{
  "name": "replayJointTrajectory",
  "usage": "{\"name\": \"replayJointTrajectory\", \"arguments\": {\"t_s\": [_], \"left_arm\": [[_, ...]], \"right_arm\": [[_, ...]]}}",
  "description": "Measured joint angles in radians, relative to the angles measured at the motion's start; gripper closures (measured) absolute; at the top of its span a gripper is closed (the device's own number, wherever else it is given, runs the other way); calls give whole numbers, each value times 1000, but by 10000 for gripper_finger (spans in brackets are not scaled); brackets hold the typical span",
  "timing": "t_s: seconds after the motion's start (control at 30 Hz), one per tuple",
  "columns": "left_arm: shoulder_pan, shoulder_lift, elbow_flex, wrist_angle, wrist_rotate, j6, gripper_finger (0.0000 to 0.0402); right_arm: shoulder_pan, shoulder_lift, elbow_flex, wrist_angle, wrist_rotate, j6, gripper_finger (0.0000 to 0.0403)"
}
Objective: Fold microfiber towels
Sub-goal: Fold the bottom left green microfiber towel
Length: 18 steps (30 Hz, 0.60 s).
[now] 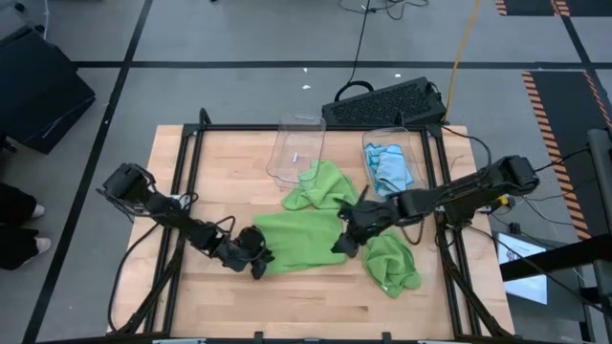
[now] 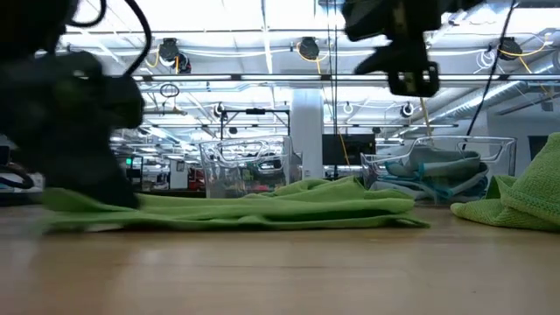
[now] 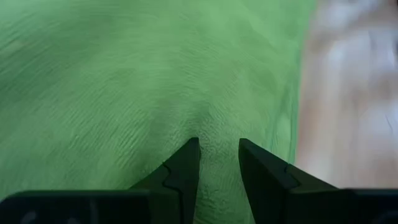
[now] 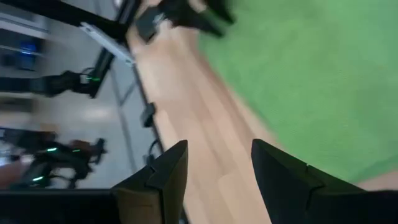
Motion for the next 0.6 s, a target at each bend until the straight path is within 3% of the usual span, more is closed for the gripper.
{"name": "replayJointTrajectory", "arguments": {"t_s": [0.1,0.23,0.43,0.6], "left_arm": [[-6,-60,3,-106,120,19,282],[-30,-203,2,-368,197,32,282],[-30,-476,24,-896,197,56,282],[-29,-654,46,-1026,173,37,282]], "right_arm": [[1,94,78,-48,26,-27,234],[-13,226,163,-49,28,-27,234],[-19,349,283,-78,-22,-105,234],[-41,363,314,-108,59,-113,234]]}}
